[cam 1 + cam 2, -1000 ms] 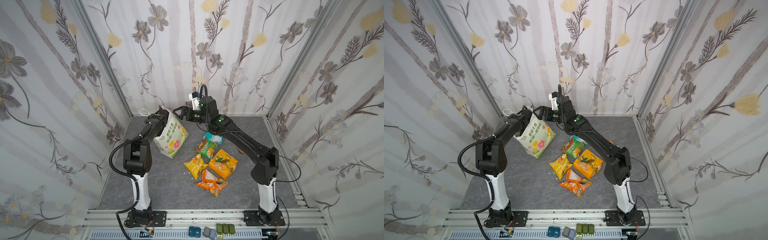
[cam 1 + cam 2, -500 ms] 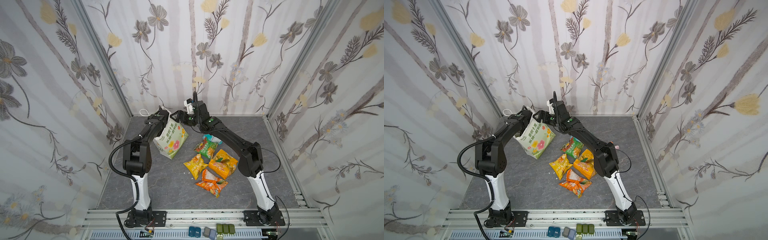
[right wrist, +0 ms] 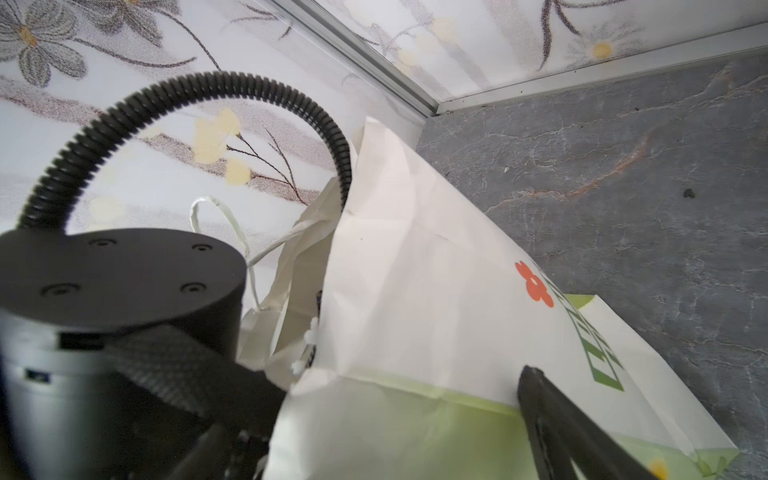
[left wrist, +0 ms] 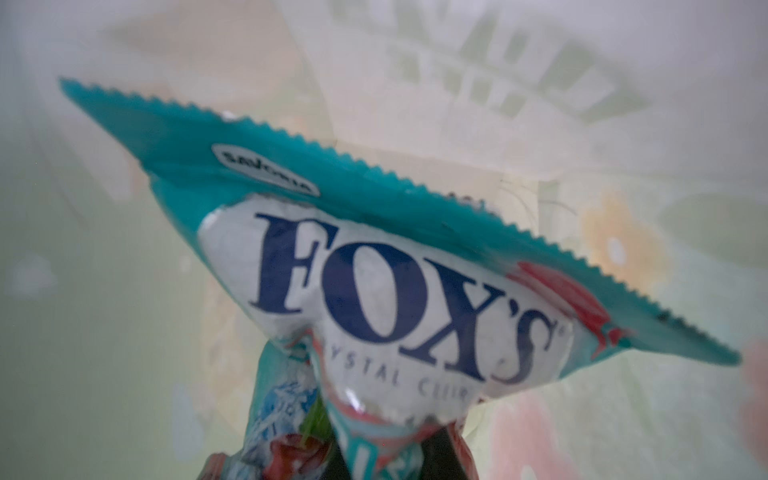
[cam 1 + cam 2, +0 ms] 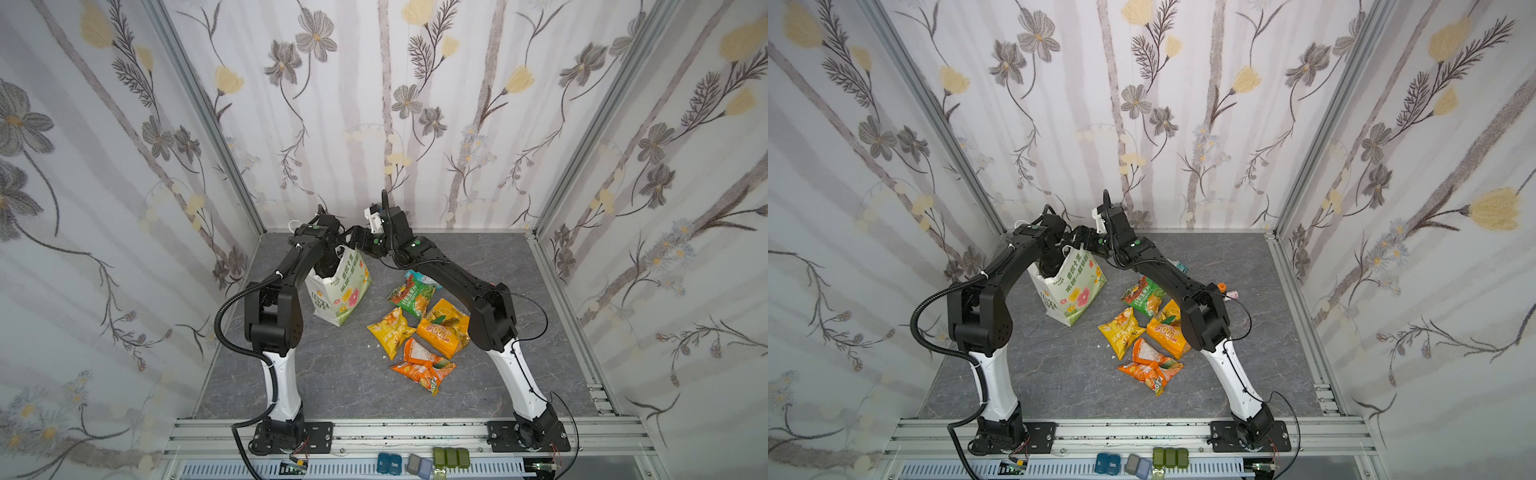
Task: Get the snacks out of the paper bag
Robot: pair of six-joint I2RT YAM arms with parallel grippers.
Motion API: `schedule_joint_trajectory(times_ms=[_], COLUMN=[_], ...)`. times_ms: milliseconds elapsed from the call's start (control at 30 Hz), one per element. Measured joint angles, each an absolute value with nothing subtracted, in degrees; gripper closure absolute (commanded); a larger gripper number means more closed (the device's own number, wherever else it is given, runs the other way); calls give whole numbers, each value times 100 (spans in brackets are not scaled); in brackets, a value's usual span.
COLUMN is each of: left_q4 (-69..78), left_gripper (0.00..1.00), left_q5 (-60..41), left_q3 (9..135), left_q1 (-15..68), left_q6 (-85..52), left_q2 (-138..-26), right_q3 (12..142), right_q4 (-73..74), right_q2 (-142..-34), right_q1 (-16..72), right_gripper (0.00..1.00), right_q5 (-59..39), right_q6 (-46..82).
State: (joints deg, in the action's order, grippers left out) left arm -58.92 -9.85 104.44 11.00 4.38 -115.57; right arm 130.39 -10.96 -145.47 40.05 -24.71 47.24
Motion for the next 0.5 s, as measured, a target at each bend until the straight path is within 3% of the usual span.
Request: schedule_joint_trajectory(times_ms=[500], left_q4=[-6399], left_gripper=[100], left_q5=[-401], left_q3=[11089], left_q1=[1105], left_q6=[473], left_q2=[-11559], right_q3=[12414], right_q4=[-661], right_q2=[-14077], right_q1=[3931], right_gripper=[2], right_q5=[-2783], right_q6=[4759])
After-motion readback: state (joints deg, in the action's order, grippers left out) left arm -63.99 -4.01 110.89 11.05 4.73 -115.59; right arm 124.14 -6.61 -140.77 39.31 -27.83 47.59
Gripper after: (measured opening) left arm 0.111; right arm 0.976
